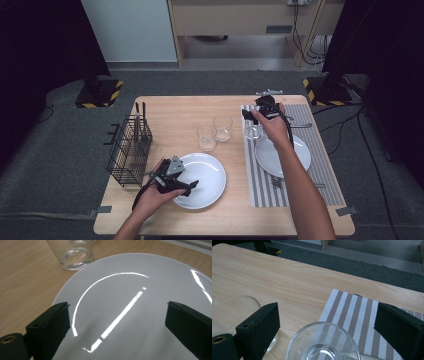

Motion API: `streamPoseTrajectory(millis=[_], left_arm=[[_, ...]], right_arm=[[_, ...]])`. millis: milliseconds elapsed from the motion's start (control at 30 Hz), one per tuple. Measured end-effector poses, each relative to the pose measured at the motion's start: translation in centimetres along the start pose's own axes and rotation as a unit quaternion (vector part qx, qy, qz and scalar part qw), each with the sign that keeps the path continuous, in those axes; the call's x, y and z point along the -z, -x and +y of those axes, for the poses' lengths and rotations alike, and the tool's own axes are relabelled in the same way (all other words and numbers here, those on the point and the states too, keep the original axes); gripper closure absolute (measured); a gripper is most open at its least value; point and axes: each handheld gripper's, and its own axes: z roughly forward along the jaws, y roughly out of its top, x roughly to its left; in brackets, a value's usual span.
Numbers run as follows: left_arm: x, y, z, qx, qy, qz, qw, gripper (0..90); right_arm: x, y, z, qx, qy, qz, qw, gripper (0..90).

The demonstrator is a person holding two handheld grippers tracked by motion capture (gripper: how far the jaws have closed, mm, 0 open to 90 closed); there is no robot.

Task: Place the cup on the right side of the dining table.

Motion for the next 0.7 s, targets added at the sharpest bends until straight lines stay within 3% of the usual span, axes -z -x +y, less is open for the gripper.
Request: streamPoseTrajectory(millis=[200, 700], left_arm=[[0.1, -0.1, 0.0, 0.001, 0.0, -0.001, 1.0, 5.1], [-0.1, 0.1, 0.0, -0.001, -0.004, 0.001, 1.0, 5.1]], right_arm=[[-0.2, -0.1, 0.7, -0.009, 0.004, -0.001, 1.0, 6.2], [0.5, -0.4, 0.8, 0.006, 0.01, -0.014, 0.9998, 6.6]])
